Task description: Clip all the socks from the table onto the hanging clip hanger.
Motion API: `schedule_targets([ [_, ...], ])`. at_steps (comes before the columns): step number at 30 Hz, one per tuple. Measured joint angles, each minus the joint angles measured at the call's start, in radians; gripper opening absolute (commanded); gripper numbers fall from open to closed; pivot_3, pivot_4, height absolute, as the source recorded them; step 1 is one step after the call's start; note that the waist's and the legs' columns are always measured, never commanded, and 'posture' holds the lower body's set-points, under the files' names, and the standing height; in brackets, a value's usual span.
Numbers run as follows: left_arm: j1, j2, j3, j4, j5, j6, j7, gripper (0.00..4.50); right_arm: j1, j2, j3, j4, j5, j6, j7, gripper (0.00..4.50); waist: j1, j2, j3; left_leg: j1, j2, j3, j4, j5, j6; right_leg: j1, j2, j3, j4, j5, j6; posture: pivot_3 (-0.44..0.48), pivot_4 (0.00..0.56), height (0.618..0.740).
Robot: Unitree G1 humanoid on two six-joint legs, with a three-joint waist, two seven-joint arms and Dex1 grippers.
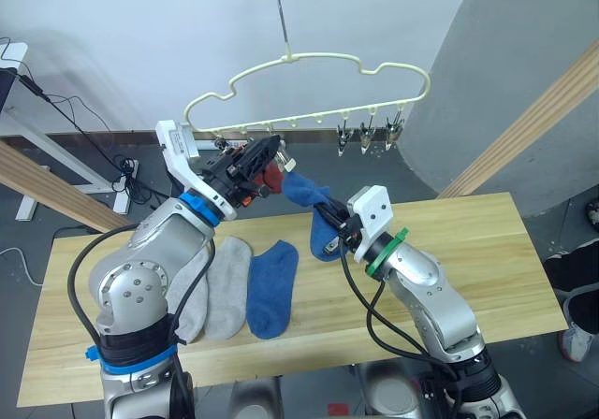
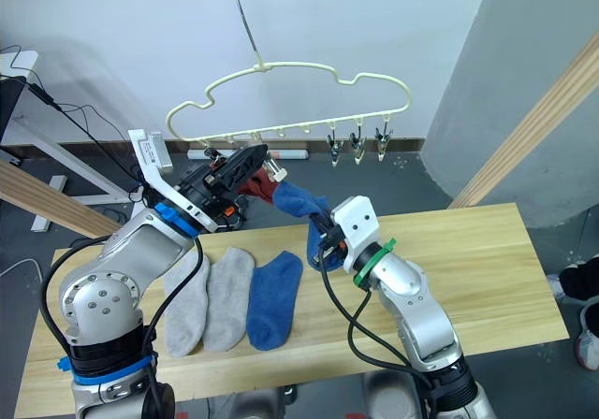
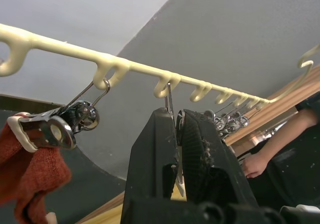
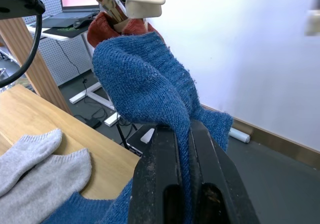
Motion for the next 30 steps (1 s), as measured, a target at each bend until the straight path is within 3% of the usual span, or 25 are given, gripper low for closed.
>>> schedule_targets([
  [30,0.015,0.005,-0.028,0.0,-0.025,-0.025,0.013,0.07,-0.044,0.036,0.016,-0.009,0.055,0.001,0.0,0.0,0.0,0.0,0.0,0.0,0.0,0.0,0.0,0.0,0.0,0.0,0.0,0.0,0.0,0.0,0.0,-0.211,0.358,0.737],
])
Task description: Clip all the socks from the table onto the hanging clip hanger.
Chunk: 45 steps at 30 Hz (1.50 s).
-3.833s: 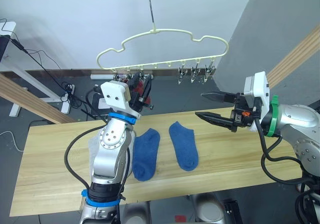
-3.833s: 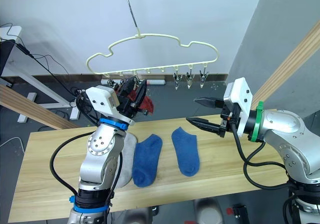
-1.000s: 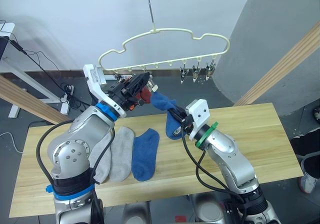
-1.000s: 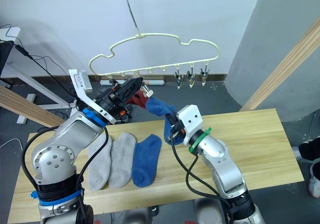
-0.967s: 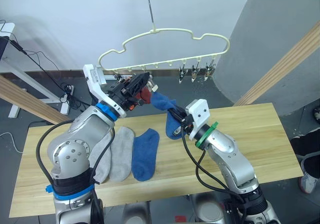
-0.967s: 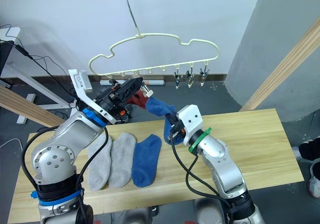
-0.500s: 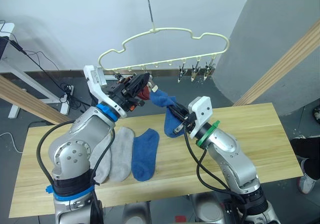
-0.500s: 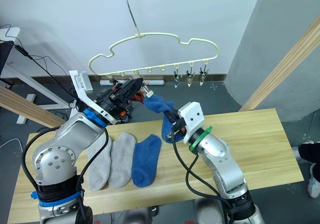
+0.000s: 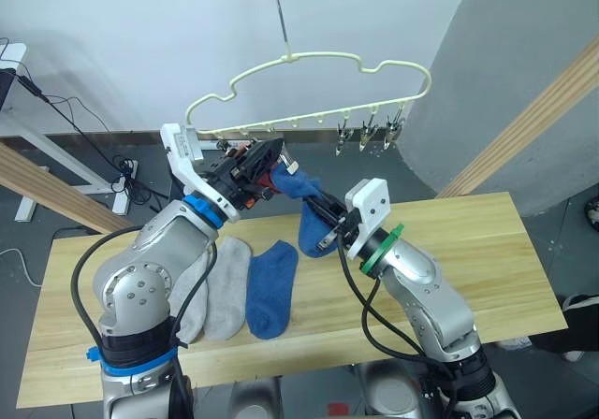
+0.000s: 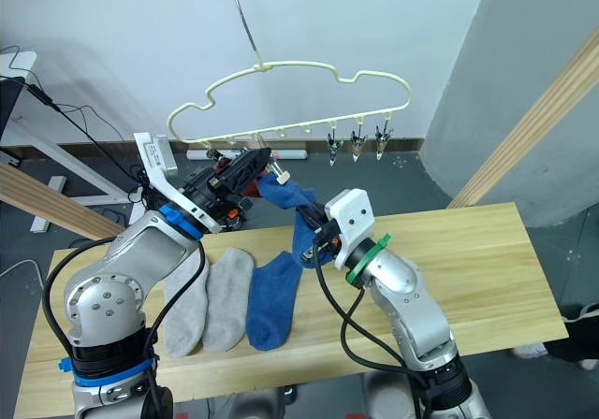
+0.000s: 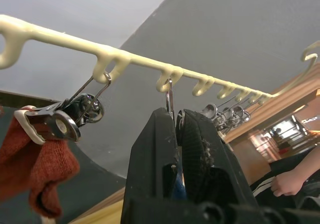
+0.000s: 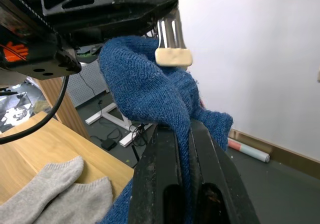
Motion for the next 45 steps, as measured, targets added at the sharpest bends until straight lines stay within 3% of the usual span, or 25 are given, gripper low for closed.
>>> schedule_targets([
  [4,0.007,0.008,0.0,0.0,0.008,-0.015,-0.002,1.31,-0.006,-0.002,-0.001,0.011,0.0,-0.003,0.003,0.0,0.0,0.0,0.0,0.0,0.0,0.0,0.0,0.0,0.0,0.0,0.0,0.0,0.0,0.0,0.0,-0.206,0.358,0.737],
  [5,0.01,0.016,0.0,0.0,0.015,-0.018,-0.005,1.71,-0.006,-0.004,-0.002,0.015,0.0,-0.004,0.005,0.59,0.0,0.0,0.0,0.0,0.0,0.0,0.0,0.0,0.0,0.0,0.0,0.0,-0.001,0.0,0.0,-0.206,0.358,0.737],
  [14,0.07,0.053,-0.005,-0.007,0.026,-0.021,-0.041,4.41,-0.01,-0.071,0.008,0.018,-0.01,-0.016,0.06,3.64,0.0,0.0,0.0,0.0,0.0,0.0,-0.001,0.0,0.0,0.0,0.0,0.0,-0.001,0.0,0.0,-0.205,0.34,0.737],
  [16,0.093,0.084,-0.014,-0.009,0.055,-0.026,-0.069,4.5,-0.011,-0.121,0.014,0.018,-0.031,-0.008,0.083,4.38,0.0,0.0,0.0,0.0,0.0,0.0,-0.001,0.0,0.0,0.0,0.0,0.0,-0.001,0.0,0.0,-0.204,0.334,0.737],
  [20,0.209,0.253,-0.094,-0.06,0.259,-0.148,-0.246,4.5,0.001,-0.293,0.019,0.019,-0.073,-0.003,0.162,4.38,0.001,0.0,0.0,0.0,0.0,0.0,-0.002,0.0,-0.001,-0.001,0.0,0.001,-0.002,0.0,0.0,-0.195,0.319,0.737],
  [25,0.306,0.309,-0.138,-0.082,0.423,-0.298,-0.389,4.5,0.005,-0.442,-0.063,-0.006,-0.007,-0.009,0.311,4.38,0.008,0.0,0.0,-0.001,0.0,0.0,-0.002,0.0,0.0,0.0,-0.001,0.0,-0.004,0.0,0.0,-0.168,0.291,0.737],
  [30,0.364,0.343,-0.125,-0.088,0.481,-0.369,-0.468,4.5,-0.003,-0.539,-0.169,-0.034,0.111,0.003,0.433,4.38,0.011,0.0,-0.001,-0.001,0.0,0.0,-0.001,0.0,0.0,0.0,-0.001,0.0,-0.003,0.0,0.0,-0.154,0.274,0.737],
  [37,0.501,0.417,-0.007,-0.106,0.525,-0.465,-0.597,4.5,-0.001,-0.751,-0.341,-0.043,0.235,0.008,0.618,4.38,0.034,-0.001,-0.005,-0.002,0.0,0.001,-0.001,0.0,0.0,0.0,-0.002,-0.002,-0.004,0.0,0.0,-0.113,0.212,0.737],
  [41,0.505,0.418,0.019,-0.092,0.537,-0.501,-0.627,4.5,-0.005,-0.765,-0.347,-0.02,0.252,0.006,0.656,4.38,0.046,-0.001,-0.024,-0.004,-0.001,0.001,0.0,0.0,0.0,0.0,-0.002,-0.004,-0.004,0.0,-0.001,-0.11,0.198,0.737],
  [45,0.581,0.432,0.075,-0.091,0.546,-0.522,-0.677,4.5,-0.016,-0.8,-0.373,0.009,0.256,0.001,0.683,4.38,0.05,-0.002,-0.041,-0.004,0.0,0.001,0.0,0.0,0.0,0.0,-0.002,-0.004,-0.004,0.0,-0.001,-0.091,0.145,0.737],
])
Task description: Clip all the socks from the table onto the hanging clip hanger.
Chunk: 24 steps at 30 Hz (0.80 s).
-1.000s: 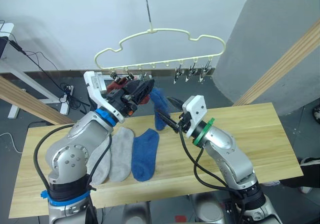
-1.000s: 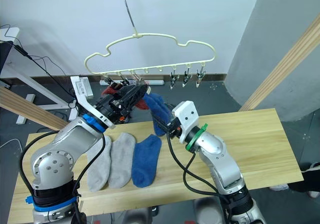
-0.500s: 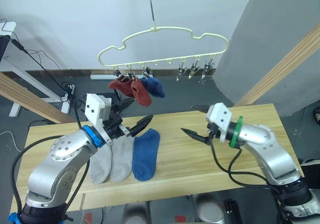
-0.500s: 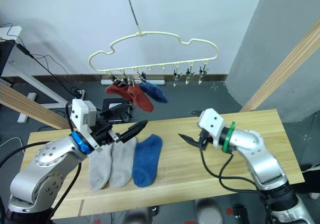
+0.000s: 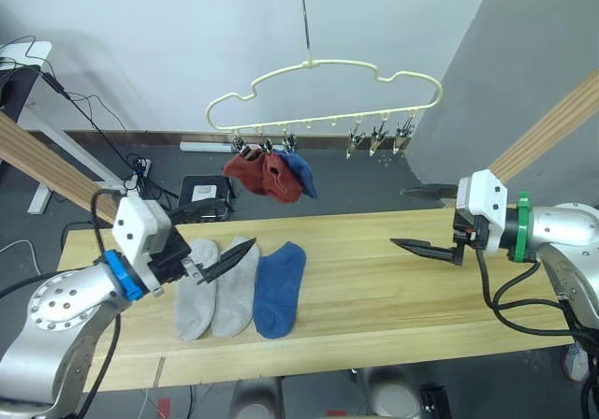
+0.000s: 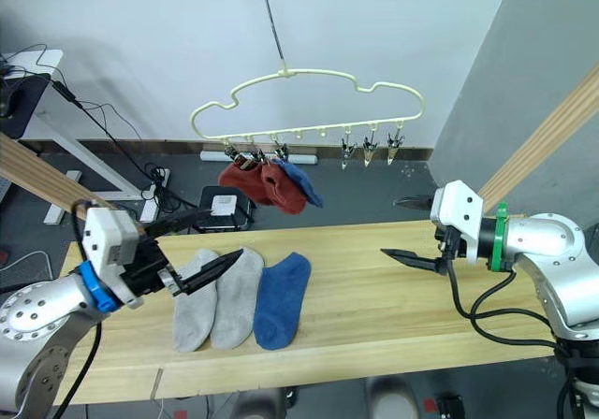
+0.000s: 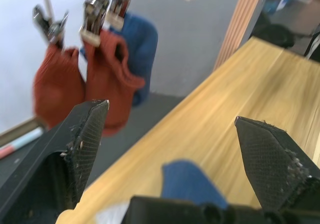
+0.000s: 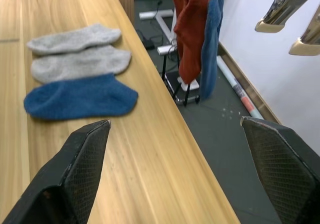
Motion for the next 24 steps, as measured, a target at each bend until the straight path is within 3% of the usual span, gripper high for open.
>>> schedule_targets([
  [5,0.05,0.0,0.021,-0.003,0.005,-0.005,-0.025,4.5,-0.023,-0.023,-0.022,0.033,-0.002,-0.017,0.024,4.38,0.005,0.0,-0.042,0.001,-0.001,-0.001,0.0,0.0,0.0,0.001,0.0,-0.002,0.0,0.0,0.0,-0.082,0.126,0.737],
  [13,0.056,0.002,0.033,-0.004,0.003,0.003,-0.027,4.5,-0.006,-0.023,-0.033,0.045,-0.018,-0.061,0.012,4.38,0.005,0.0,-0.068,0.008,0.0,0.001,0.001,0.0,0.0,0.007,0.002,0.0,0.002,0.001,-0.001,-0.085,0.125,0.737],
  [24,0.042,0.004,0.062,-0.024,-0.066,0.113,-0.018,4.5,0.113,0.055,-0.054,-0.04,-0.066,-0.071,-0.142,4.38,0.001,0.001,-0.073,0.01,0.001,0.002,0.002,0.0,0.001,0.007,0.003,0.003,0.005,0.001,-0.001,-0.15,0.236,0.737],
])
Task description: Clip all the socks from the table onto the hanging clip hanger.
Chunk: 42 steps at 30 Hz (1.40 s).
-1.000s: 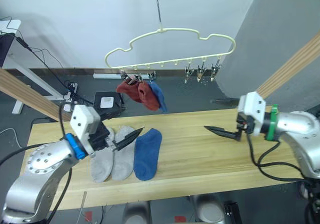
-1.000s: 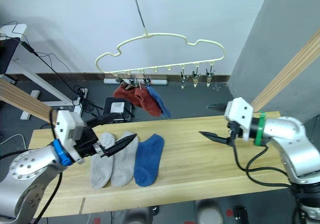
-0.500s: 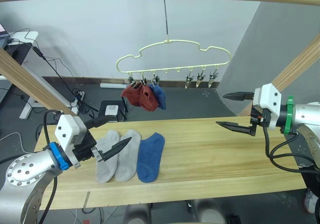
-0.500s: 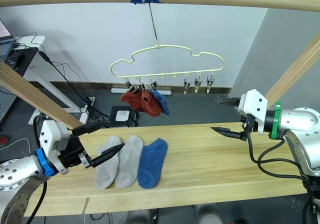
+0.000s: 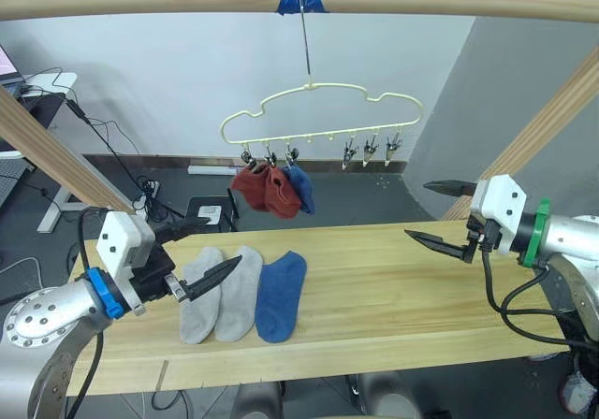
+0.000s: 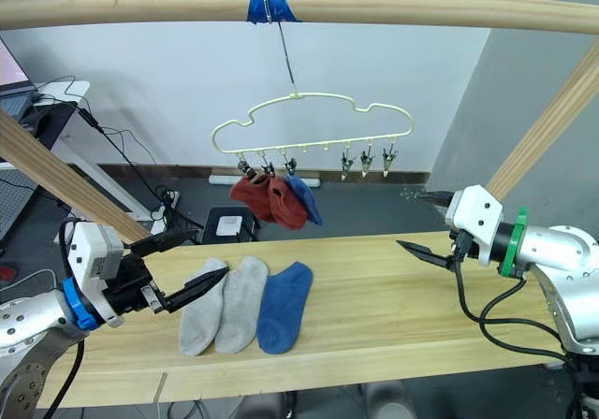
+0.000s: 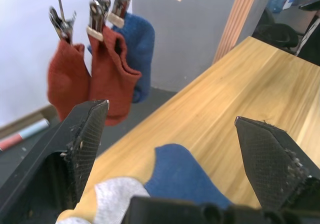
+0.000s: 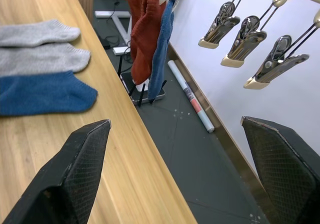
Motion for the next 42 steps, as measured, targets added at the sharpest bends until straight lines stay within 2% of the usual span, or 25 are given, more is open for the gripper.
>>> schedule_targets([
  [2,-0.023,-0.004,-0.004,-0.005,-0.01,-0.011,-0.018,4.5,-0.014,0.042,0.002,-0.01,0.0,0.017,-0.047,4.38,-0.001,0.001,0.004,0.001,0.0,0.0,0.0,0.0,0.0,0.001,0.001,0.0,0.0,0.0,0.0,-0.15,0.236,0.737],
  [7,-0.059,-0.005,-0.038,-0.011,-0.037,-0.018,-0.053,4.5,-0.023,0.082,0.007,-0.03,0.0,0.059,-0.112,4.38,-0.004,0.003,0.016,0.001,0.001,0.0,0.0,0.0,0.001,0.001,0.001,0.001,0.0,0.0,-0.001,-0.184,0.295,0.737],
  [10,-0.089,-0.005,-0.085,-0.008,-0.047,-0.015,-0.072,4.5,-0.023,0.109,0.022,-0.056,0.006,0.092,-0.141,3.79,-0.005,0.006,0.029,0.001,0.001,0.001,0.0,0.0,0.001,0.001,0.001,0.001,0.0,0.0,-0.001,-0.189,0.31,0.737],
  [16,-0.143,-0.006,-0.115,0.024,-0.048,-0.016,-0.083,4.5,-0.027,0.123,0.035,-0.087,0.021,0.142,-0.17,1.79,-0.008,0.008,0.049,0.0,0.001,0.0,0.0,0.0,0.001,0.0,0.001,0.001,0.0,0.0,-0.001,-0.194,0.324,0.737],
  [21,-0.197,-0.015,-0.145,0.058,-0.037,-0.028,-0.092,4.5,-0.093,0.182,0.113,-0.094,-0.016,0.203,-0.257,1.79,-0.019,0.008,0.054,0.0,0.001,0.0,-0.001,0.0,0.001,-0.001,0.001,0.001,0.0,0.0,-0.001,-0.197,0.314,0.737],
  [28,-0.237,-0.026,-0.182,0.082,-0.005,-0.058,-0.096,4.5,-0.223,0.33,0.213,-0.095,-0.058,0.359,-0.418,1.79,-0.029,0.009,0.055,-0.003,0.001,0.0,-0.001,0.0,0.001,-0.005,0.001,0.001,0.001,0.0,-0.001,-0.194,0.305,0.737],
  [36,-0.239,-0.026,-0.199,0.107,0.009,-0.084,-0.117,4.5,-0.287,0.439,0.258,-0.106,-0.069,0.47,-0.521,1.79,-0.029,0.009,0.055,-0.004,0.001,-0.001,-0.002,0.0,0.001,-0.005,0.0,0.001,0.001,0.0,-0.001,-0.184,0.3,0.737],
  [42,-0.253,-0.026,-0.2,0.114,0.019,-0.09,-0.118,4.5,-0.34,0.496,0.275,-0.066,-0.107,0.481,-0.582,1.79,-0.029,0.009,0.055,-0.004,0.001,-0.001,-0.002,0.0,0.001,-0.005,0.0,0.0,0.001,0.0,-0.001,-0.176,0.301,0.737],
])
